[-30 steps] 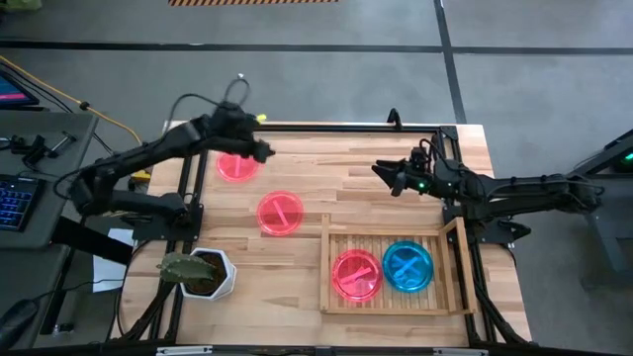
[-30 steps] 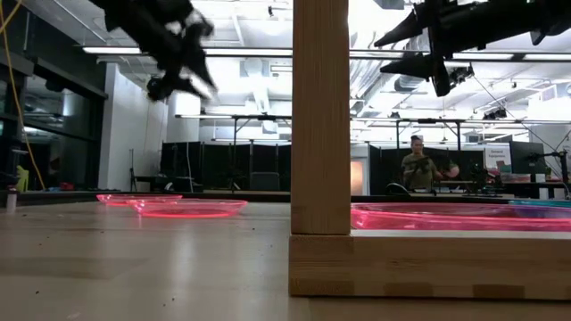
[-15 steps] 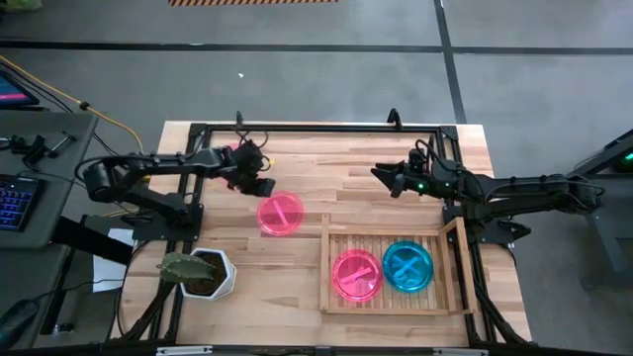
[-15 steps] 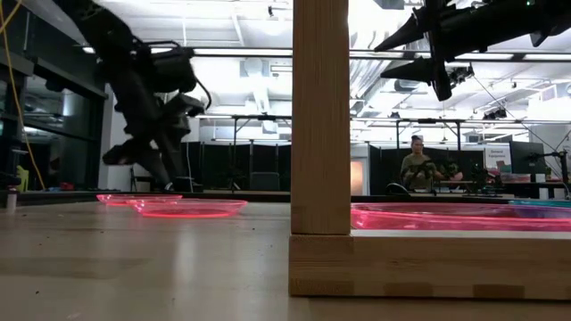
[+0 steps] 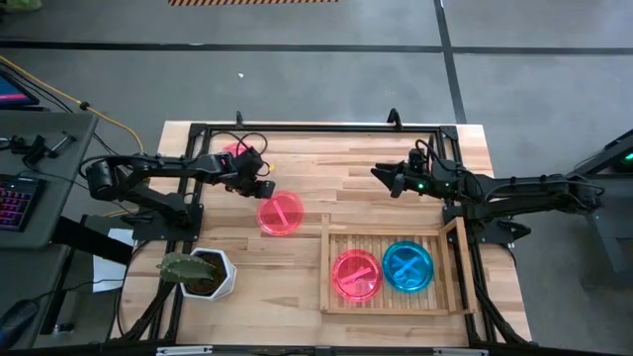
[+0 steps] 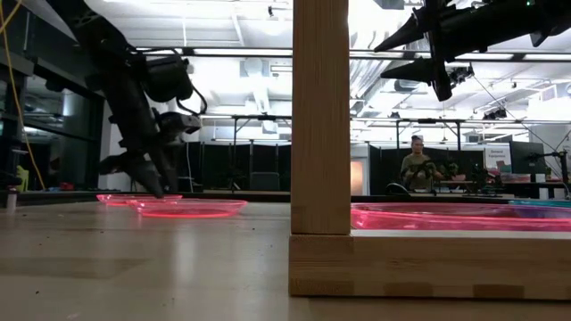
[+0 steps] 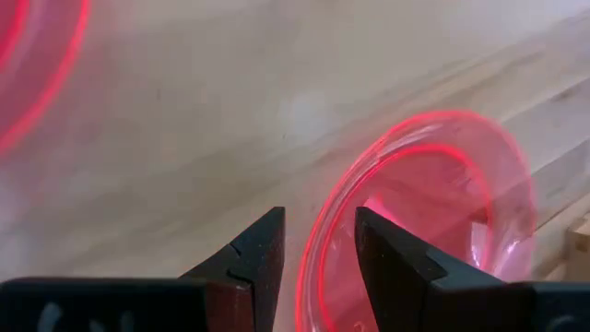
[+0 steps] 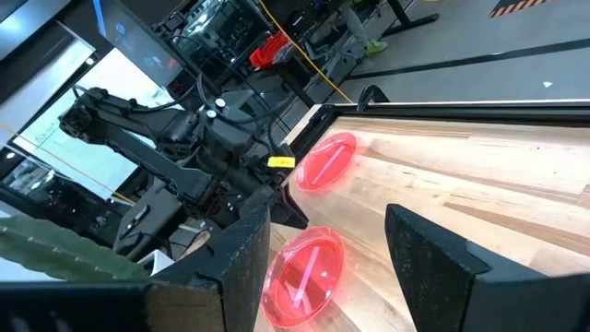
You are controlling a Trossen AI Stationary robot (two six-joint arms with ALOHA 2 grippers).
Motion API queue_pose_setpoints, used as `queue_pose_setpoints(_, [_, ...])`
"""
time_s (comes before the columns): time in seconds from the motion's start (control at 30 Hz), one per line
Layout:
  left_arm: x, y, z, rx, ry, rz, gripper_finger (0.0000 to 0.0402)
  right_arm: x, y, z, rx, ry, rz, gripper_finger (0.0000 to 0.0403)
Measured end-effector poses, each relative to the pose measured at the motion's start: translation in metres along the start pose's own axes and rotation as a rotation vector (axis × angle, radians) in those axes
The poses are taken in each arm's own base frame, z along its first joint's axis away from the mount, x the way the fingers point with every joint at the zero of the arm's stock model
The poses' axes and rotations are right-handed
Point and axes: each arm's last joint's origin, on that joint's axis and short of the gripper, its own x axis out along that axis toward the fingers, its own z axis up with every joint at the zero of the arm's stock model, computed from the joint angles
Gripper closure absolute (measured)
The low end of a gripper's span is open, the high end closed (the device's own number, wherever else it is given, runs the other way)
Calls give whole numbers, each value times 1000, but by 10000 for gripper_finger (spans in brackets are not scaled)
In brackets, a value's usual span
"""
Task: Place and stack plates onto a shelf
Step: Stack the pink plate on top of the pink plates on the shelf
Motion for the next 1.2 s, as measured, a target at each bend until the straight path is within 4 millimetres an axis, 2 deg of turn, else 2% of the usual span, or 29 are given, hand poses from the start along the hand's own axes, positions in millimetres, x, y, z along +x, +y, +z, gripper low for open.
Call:
queue_pose_setpoints(0.33, [18,-1,-4,5,53,37,280,0,0,0,-1,3,3,201])
queue_pose_setpoints(0.6, [19,-1,-5,-8,83,28,280,0,-1,-1,-30,14,-5,201])
queue_pose_setpoints(0.73, [19,-1,-6,-43,123,0,280,0,-1,-1,22,15,-5,201])
queue_pose_setpoints(1.2, [19,-2,-9,-30,172,-31,280,0,-1,-2,19,16,-16,201])
